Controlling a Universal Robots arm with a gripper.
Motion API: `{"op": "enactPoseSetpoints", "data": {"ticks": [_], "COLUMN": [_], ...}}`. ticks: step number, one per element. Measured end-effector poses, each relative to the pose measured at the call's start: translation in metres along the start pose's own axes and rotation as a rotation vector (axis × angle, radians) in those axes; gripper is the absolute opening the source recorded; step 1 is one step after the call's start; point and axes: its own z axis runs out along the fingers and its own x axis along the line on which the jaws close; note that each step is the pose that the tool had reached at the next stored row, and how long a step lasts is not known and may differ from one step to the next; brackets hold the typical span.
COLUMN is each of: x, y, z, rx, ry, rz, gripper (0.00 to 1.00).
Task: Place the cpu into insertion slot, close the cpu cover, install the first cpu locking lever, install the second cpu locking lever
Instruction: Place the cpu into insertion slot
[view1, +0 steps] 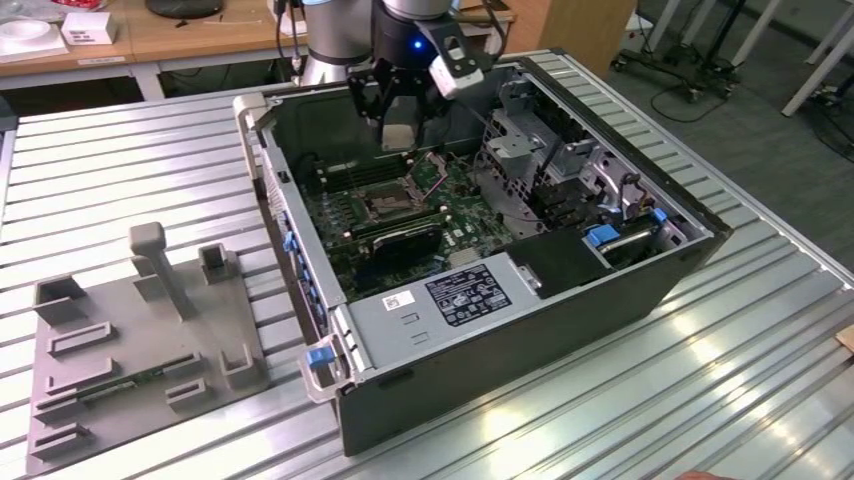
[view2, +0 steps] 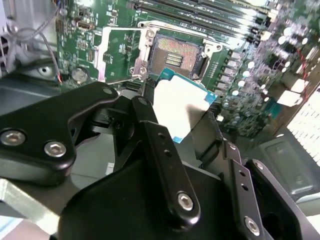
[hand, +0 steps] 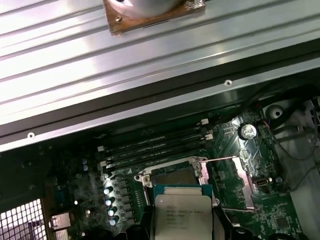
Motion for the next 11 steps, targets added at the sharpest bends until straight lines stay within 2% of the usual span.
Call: {"op": "enactPoseSetpoints", "data": {"ticks": [2, 11], "x": [0.0, 0.0], "y": [0.0, 0.0], "z": [0.0001, 0.0002], "rx": [-0.0004, -0.0005], "ry": [-0.002, -0.0022], "rz": [0.024, 0.024], "gripper": [0.54, 0.54]}}
